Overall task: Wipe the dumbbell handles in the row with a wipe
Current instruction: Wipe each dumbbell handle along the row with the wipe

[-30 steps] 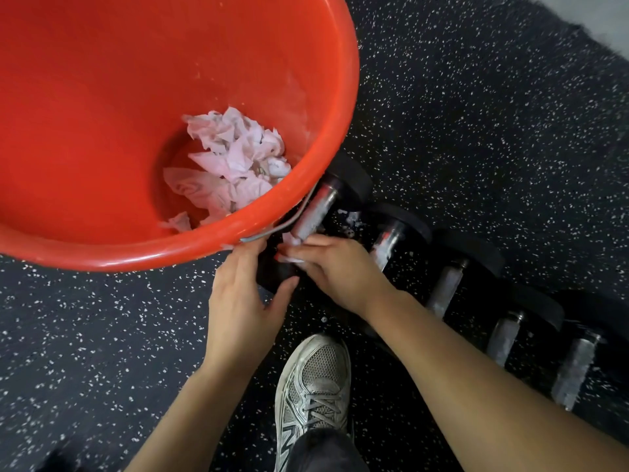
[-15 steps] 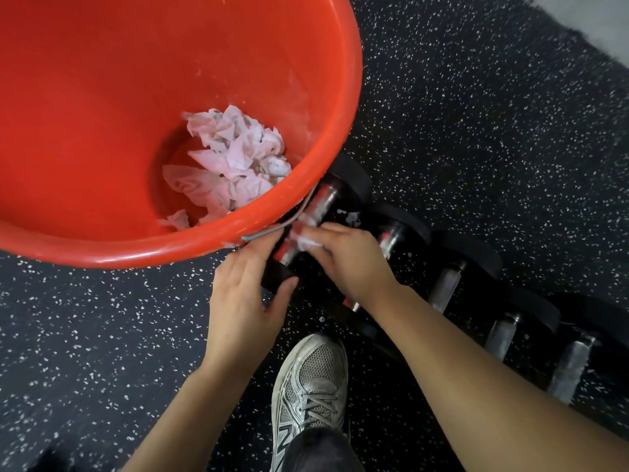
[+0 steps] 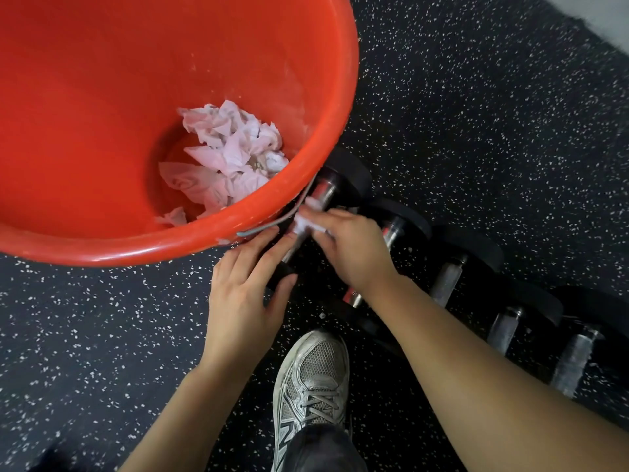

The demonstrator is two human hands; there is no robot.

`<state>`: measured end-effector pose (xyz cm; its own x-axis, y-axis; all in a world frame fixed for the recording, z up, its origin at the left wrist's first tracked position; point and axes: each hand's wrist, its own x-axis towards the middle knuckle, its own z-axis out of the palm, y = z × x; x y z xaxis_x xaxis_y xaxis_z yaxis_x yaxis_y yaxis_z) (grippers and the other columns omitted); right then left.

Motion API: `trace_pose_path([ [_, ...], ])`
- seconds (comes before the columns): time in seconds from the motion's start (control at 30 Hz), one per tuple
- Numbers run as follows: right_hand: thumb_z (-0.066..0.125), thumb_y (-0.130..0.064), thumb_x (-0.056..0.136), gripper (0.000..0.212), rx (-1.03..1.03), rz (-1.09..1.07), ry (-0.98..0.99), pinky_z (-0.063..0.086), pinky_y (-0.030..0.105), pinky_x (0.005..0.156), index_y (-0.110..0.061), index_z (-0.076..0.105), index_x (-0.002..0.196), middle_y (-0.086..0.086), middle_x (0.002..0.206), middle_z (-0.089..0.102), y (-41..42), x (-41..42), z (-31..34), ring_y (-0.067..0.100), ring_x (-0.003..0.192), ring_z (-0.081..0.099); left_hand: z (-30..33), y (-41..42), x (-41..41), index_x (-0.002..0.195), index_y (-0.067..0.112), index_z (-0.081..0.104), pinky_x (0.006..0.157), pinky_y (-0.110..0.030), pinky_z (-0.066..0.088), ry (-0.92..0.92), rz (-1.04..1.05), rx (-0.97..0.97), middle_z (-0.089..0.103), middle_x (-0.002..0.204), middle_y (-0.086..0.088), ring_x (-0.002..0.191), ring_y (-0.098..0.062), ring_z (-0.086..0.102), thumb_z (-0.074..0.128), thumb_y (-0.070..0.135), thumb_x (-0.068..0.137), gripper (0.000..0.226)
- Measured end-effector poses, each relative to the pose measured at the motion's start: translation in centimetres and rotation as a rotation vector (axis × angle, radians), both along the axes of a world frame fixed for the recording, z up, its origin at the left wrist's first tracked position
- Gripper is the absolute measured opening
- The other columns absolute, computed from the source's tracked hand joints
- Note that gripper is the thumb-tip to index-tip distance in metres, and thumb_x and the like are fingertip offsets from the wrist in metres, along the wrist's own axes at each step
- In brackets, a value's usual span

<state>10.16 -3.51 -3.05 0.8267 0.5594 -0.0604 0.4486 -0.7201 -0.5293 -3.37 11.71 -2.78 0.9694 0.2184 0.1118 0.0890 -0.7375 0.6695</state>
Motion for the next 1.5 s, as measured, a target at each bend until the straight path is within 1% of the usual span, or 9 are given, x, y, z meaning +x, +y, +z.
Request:
trace_pose_path([
  [0.2,0.052,-0.042,0.096,0.032,-0.051,0.280,0.002,0.061,0.040,0.074,-0.040,0.070,0.123,-0.004,0.121,0.075,0.3,-1.1,0.2,0.027,0.097,0.075,0.2,-0.1,0.0,0.145,0.027,0.057,0.109,-0.039,0.039,0.024,0.018,-0.005,0.058,0.142,0.001,0.124,-0.026,0.055,0.069,0.026,0.093,0.054],
  [0.47,0.057,-0.036,0.100,0.035,-0.071,-0.100,-0.058,0.052,0.034,0.074,-0.035,0.064,0.135,0.003,0.116,0.075,0.2,2.0,0.1,0.031,0.097,0.072,0.3,-0.1,0.1,0.145,0.026,0.055,0.107,-0.047,0.043,0.026,0.023,-0.008,0.059,0.138,-0.001,0.122,-0.027,0.057,0.070,0.026,0.092,0.055],
  [0.7,0.038,-0.048,0.097,0.044,-0.059,0.311,0.036,0.059,0.038,0.072,-0.036,0.069,0.127,-0.001,0.119,0.075,0.5,-1.5,1.0,0.028,0.096,0.074,0.4,-0.2,0.1,0.145,0.021,0.053,0.108,-0.036,0.037,0.037,0.040,-0.021,0.060,0.137,-0.001,0.123,-0.027,0.056,0.071,0.026,0.091,0.057],
  [0.8,0.057,-0.030,0.100,0.033,0.041,0.082,-0.068,0.052,0.033,0.068,-0.033,0.067,0.131,0.005,0.107,0.076,-0.1,0.1,0.7,0.024,0.084,0.071,0.6,-0.2,0.1,0.145,0.021,0.053,0.109,-0.031,0.034,0.045,0.040,-0.024,0.060,0.138,0.000,0.124,-0.024,0.055,0.071,0.027,0.090,0.058],
  [0.93,0.047,-0.036,0.106,0.035,-0.117,-0.153,-0.093,0.050,0.036,0.064,-0.034,0.057,0.139,0.004,0.099,0.073,0.0,2.0,0.3,0.033,0.082,0.071,0.8,-0.1,0.2,0.144,0.020,0.054,0.110,-0.028,0.032,0.056,0.037,-0.024,0.060,0.138,0.002,0.127,-0.023,0.055,0.071,0.029,0.091,0.057],
  [1.2,0.058,-0.033,0.101,0.032,-0.016,0.154,0.040,0.058,0.036,0.088,-0.037,0.067,0.131,-0.007,0.132,0.070,0.3,-1.1,0.4,0.021,0.112,0.070,1.1,-0.1,0.2,0.146,0.023,0.051,0.110,-0.026,0.030,0.073,0.038,-0.038,0.059,0.140,0.002,0.129,-0.022,0.053,0.069,0.030,0.091,0.059],
  [1.3,0.056,-0.034,0.098,0.031,-0.056,0.259,0.151,0.057,0.039,0.087,-0.037,0.068,0.127,-0.002,0.124,0.074,0.8,-1.7,0.4,0.024,0.109,0.071,1.2,0.1,0.3,0.147,0.022,0.049,0.113,-0.034,0.035,0.081,0.027,-0.031,0.058,0.141,0.000,0.131,-0.023,0.053,0.069,0.029,0.089,0.062],
  [1.4,0.060,-0.030,0.098,0.030,0.191,0.034,0.409,0.056,0.033,0.084,-0.028,0.071,0.126,-0.006,0.107,0.078,-0.1,-1.0,1.4,0.005,0.092,0.070,1.6,-0.4,0.5,0.149,0.020,0.047,0.112,-0.035,0.033,0.076,0.003,-0.004,0.056,0.143,-0.003,0.131,-0.027,0.052,0.067,0.020,0.088,0.065],
  [1.5,0.061,-0.021,0.101,0.034,0.405,-0.287,0.404,0.054,0.024,0.096,-0.020,0.066,0.134,-0.009,0.121,0.073,-3.5,0.0,3.5,-0.002,0.108,0.068,2.2,-1.8,0.6,0.149,0.017,0.047,0.112,-0.036,0.032,0.040,-0.012,0.000,0.056,0.144,-0.005,0.130,-0.028,0.051,0.068,0.018,0.087,0.065],
])
